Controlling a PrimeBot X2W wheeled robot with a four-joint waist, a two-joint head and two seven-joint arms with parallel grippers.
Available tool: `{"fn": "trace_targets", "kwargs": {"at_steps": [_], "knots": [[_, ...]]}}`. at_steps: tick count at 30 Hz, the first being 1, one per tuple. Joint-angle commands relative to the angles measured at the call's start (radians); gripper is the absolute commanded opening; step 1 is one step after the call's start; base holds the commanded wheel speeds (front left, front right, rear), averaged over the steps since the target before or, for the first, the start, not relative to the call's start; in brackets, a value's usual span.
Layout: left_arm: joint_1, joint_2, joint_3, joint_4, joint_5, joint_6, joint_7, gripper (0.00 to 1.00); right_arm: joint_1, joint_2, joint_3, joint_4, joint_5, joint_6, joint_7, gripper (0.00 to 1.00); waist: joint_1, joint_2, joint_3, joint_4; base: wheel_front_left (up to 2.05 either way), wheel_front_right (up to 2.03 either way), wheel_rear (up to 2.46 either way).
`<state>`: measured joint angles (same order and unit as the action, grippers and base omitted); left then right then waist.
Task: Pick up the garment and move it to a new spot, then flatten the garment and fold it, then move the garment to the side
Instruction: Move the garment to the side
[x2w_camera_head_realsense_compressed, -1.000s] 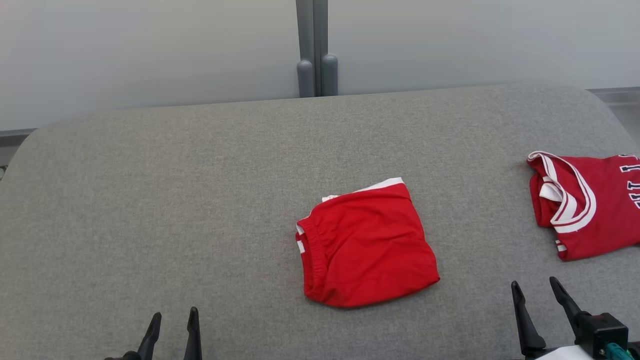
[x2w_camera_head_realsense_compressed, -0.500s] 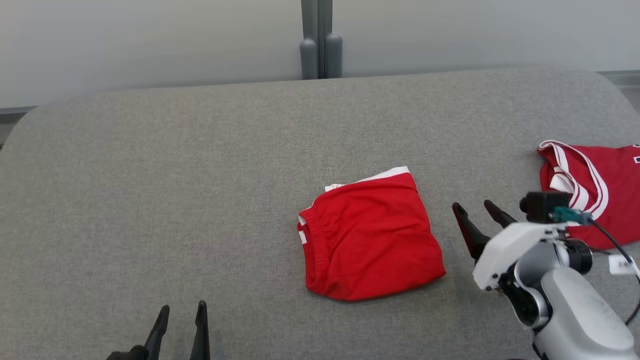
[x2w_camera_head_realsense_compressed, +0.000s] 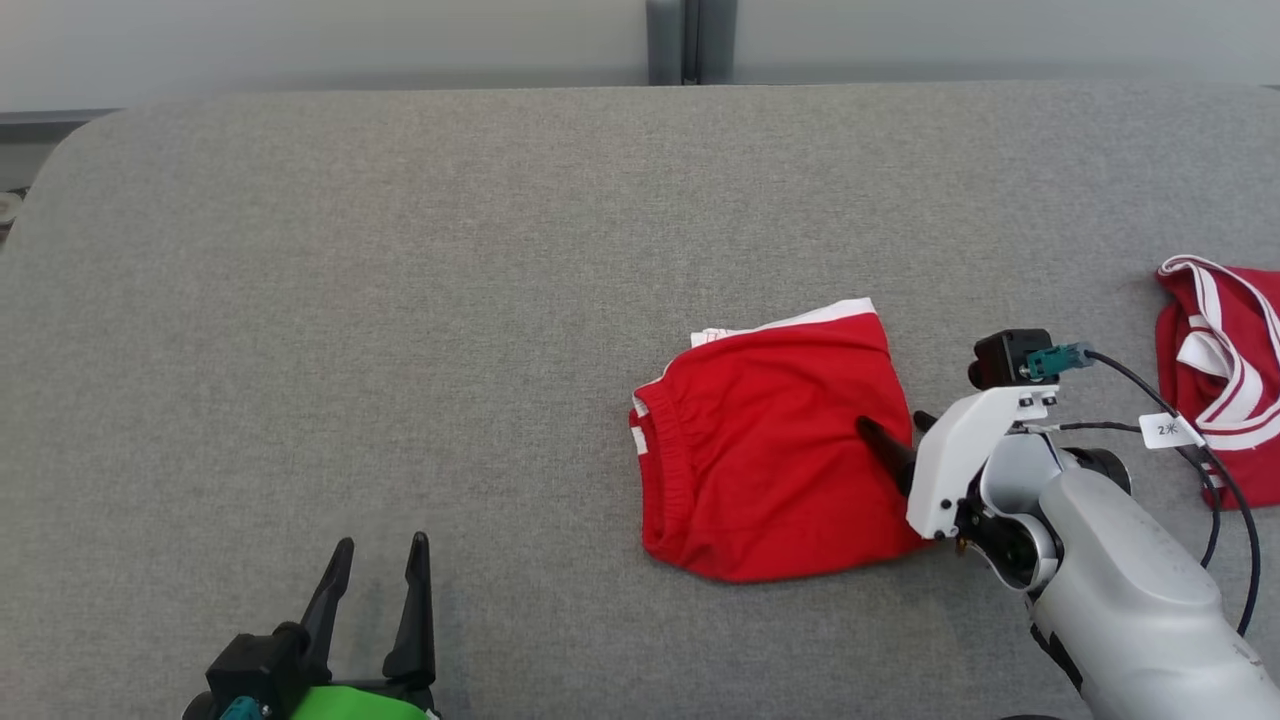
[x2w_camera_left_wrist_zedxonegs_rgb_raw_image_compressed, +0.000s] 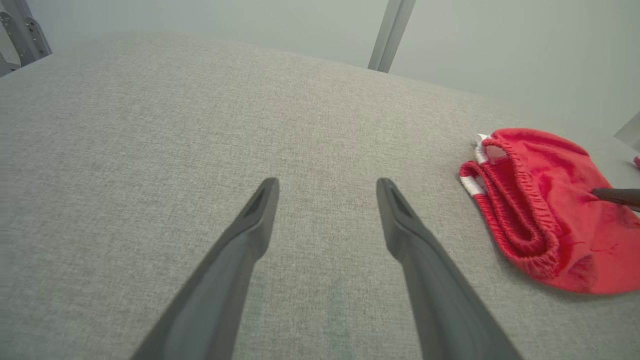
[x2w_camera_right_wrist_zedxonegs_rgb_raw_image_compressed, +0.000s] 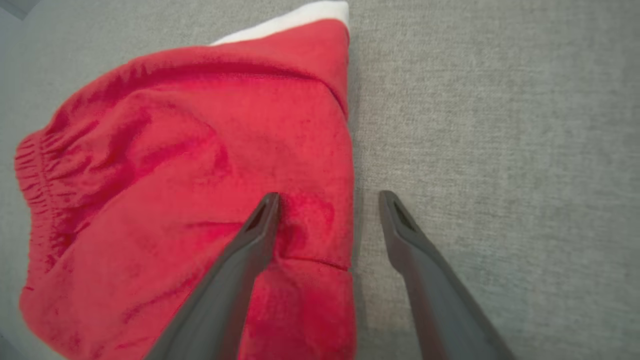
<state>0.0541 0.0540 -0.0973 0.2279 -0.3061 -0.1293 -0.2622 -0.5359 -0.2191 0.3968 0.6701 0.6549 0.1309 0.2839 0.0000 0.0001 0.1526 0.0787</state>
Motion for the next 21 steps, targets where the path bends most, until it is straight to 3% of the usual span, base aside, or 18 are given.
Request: {"fn": "trace_targets", "kwargs": {"at_steps": [1,4,5,6,12,21], "knots": [[-0.017,0.003,-0.002,0.001,-0.002,-0.002,-0.003,1.0,-0.02,0.002,0.003,0.031,0.026,0.0,0.003,1.0,0.0,-0.0001,0.013,0.02,0.0,0.0,0.0],[-0.018,0.002,-0.006,0.003,-0.006,-0.002,-0.003,1.0,-0.025,0.019,0.015,0.061,0.082,0.0,0.018,0.96,0.0,-0.0001,0.011,0.023,0.0,0.0,0.0],[-0.016,0.001,-0.005,0.003,-0.006,-0.002,-0.003,1.0,-0.027,0.024,0.018,0.057,0.107,0.0,0.011,0.44,0.0,-0.0001,0.01,0.021,0.0,0.0,0.0],[-0.015,0.001,-0.002,0.004,-0.008,-0.002,-0.003,1.0,-0.031,0.023,0.005,0.06,0.131,0.0,-0.007,0.0,0.0,-0.0001,0.009,0.018,0.0,0.0,0.0],[-0.013,-0.002,0.007,-0.009,-0.013,-0.002,-0.003,1.0,-0.056,-0.009,0.029,0.025,0.2,0.0,-0.009,0.0,0.0,-0.0001,0.008,-0.034,0.0,0.0,0.0],[-0.026,-0.002,-0.01,-0.057,-0.023,-0.002,-0.003,1.0,-0.123,-0.176,0.104,-0.145,0.227,0.0,0.045,0.0,0.0,-0.0001,0.019,-0.19,0.0,0.0,0.0]]}}
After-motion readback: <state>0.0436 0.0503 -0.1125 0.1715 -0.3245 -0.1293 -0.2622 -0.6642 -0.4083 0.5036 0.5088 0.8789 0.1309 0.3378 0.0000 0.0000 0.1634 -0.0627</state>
